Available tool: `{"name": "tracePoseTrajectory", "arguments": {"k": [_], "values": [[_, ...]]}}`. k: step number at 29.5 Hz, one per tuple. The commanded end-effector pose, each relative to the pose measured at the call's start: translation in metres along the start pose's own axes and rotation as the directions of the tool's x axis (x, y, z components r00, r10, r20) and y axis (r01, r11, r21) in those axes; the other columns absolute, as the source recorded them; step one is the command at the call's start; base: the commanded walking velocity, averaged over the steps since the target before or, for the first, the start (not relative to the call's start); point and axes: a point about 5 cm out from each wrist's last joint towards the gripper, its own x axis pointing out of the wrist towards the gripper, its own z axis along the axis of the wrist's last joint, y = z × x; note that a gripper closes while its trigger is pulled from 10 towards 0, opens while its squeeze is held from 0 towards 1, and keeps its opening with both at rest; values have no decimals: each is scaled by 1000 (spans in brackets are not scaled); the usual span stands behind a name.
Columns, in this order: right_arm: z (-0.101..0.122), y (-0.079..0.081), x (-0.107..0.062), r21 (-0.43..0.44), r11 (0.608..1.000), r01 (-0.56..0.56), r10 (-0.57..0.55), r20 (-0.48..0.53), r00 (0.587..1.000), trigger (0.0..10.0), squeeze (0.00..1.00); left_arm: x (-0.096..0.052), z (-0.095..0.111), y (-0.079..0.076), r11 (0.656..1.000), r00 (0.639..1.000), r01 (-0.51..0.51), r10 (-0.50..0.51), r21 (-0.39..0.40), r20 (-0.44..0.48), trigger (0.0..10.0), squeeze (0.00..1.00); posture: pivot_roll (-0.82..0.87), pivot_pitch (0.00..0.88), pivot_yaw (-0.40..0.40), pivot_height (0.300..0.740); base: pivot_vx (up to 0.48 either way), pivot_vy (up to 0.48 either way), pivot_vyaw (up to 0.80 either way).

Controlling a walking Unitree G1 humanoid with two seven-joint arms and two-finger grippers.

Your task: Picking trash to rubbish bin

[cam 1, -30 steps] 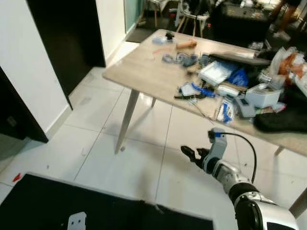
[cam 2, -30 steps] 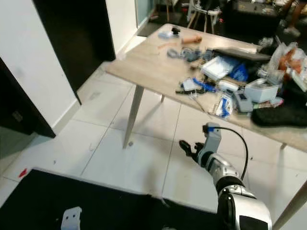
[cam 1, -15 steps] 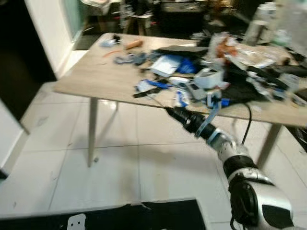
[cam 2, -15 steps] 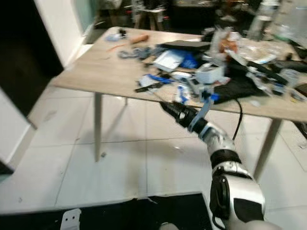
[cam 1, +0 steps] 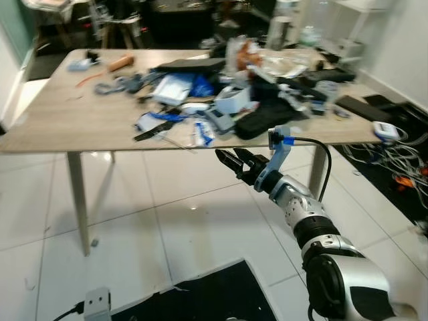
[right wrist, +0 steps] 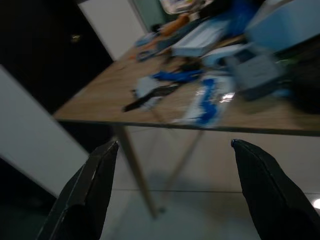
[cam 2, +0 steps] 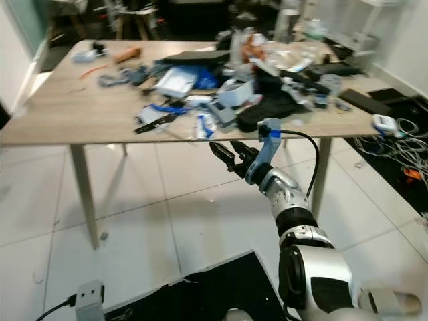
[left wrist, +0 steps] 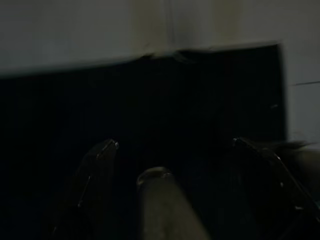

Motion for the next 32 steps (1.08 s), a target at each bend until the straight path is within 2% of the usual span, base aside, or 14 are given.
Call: {"name": "tracePoseTrajectory", "arguments": {"k": [1, 5, 14, 20, 27, 32], "values": [[-2, 10, 8, -55, 998, -31, 31, -13, 999, 10000, 0, -3, -6, 5, 1000, 1000, -10, 10, -22, -9, 10000, 0, -22, 33, 11, 740, 0, 0, 0], [-2, 18, 12, -110, 992, -62, 60, -15, 998, 10000, 0, -2, -4, 4, 1000, 1000, -5, 5, -22, 0, 10000, 0, -31, 31, 17, 740, 0, 0, 0], [-9, 28, 15, -138, 986, -93, 90, -28, 996, 10000, 0, -2, -4, 2, 1000, 1000, 7, -7, -16, -4, 10000, 0, -45, 29, 25, 740, 276, 0, 0], [-6, 24, 14, -149, 988, -47, 45, -16, 999, 10000, 0, -2, -9, -1, 1000, 1000, 18, -19, -9, -23, 10000, 0, -61, 35, 35, 740, 351, 0, 0], [2, 20, 14, -168, 986, -15, 15, -2, 1000, 10000, 0, -2, -12, -4, 1000, 999, 27, -27, -6, -32, 10000, 0, -69, 35, 32, 740, 355, 0, -800], [11, 17, 15, -197, 980, 13, -9, 22, 1000, 10000, 0, -2, -13, -5, 999, 999, 32, -32, -6, -35, 10000, 0, -68, 35, 29, 740, 358, 0, 0]]}}
